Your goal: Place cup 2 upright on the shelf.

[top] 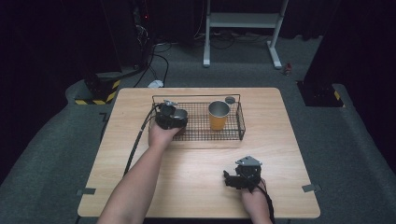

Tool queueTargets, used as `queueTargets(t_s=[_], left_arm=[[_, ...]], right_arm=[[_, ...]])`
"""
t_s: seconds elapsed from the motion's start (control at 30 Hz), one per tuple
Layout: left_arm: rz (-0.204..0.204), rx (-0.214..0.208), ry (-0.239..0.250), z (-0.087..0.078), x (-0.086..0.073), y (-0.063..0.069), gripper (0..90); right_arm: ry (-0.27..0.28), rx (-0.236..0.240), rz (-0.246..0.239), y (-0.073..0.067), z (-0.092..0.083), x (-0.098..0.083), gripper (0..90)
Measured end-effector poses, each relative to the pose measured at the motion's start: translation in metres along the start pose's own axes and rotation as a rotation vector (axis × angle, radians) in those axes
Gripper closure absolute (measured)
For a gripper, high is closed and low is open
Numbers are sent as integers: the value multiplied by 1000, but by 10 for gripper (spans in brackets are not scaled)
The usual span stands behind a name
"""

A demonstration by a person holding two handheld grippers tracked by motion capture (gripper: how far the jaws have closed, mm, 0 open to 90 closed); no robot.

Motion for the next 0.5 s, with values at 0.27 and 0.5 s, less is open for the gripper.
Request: queueTargets(t_s=[0.27, 0.5], left_arm=[[-8, -4, -9, -1, -1, 0, 185], [-22, 11, -15, -2, 0, -3, 140]], right_arm=[[0, 0, 0, 0, 0, 0, 95], [0, 0, 0, 0, 0, 0, 95]])
Point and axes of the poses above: each handheld gripper's, and its own axes: z roughly forward along the jaws, x roughly out of its top, y roughly to its right, the point moved 6 cm from there along z, roughly forward along the jaws, and after that the axes turned 5 degrees about z, right-handed, at the moved point
